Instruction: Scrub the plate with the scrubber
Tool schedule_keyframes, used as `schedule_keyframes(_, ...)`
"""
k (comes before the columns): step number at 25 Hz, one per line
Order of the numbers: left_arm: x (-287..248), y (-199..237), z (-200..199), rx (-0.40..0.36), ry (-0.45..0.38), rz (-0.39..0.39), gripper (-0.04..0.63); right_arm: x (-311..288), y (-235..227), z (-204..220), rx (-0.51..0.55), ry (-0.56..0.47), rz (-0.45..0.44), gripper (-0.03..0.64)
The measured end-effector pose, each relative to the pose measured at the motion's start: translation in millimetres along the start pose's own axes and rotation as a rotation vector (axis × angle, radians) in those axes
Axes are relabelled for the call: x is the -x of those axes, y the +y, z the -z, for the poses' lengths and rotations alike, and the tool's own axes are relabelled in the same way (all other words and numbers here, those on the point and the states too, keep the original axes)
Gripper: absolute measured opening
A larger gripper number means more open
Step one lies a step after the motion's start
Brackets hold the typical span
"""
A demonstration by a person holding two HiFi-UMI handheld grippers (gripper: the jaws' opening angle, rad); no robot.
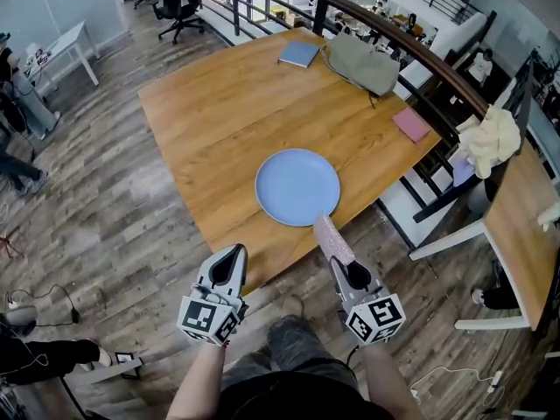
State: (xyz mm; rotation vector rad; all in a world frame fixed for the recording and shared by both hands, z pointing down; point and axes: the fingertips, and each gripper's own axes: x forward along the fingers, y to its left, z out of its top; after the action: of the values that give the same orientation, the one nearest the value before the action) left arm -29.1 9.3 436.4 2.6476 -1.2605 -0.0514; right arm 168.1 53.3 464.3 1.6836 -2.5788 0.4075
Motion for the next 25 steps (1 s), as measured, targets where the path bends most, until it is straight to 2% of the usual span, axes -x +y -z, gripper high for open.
schedule_keyframes(8,-59.0,6.3,9.6,0.005,0.044,-0.003,-0.005,-49.9,-38.1,-2.6,0.061,0.058,-0.071,0.081)
schedule_keyframes(13,-78.1,10.9,23.0,-0.005,0.089,-0.012,-0.005,-76.2,-48.6,-0.4,0.113,0.097,-0.124,0.081)
schedule_keyframes(18,-90.8,20.6,40.4,0.009,0.152,-0.008,-0.003,-98.2,-57.2,3.8,0.191,0.144,-0.134,0.081)
schedule_keyframes(22,-101.4,37.6,60.6,0.002,0.249,-0.011,0.005,-115.5,-61.6,16.2,0.302,0.218,-0.111,0.081)
schedule_keyframes(25,-116.4,56.4,78.6,0.023,0.352,-0.016,0.056,-133.2,-66.2,27.5,0.426,0.299,-0.089,0.081)
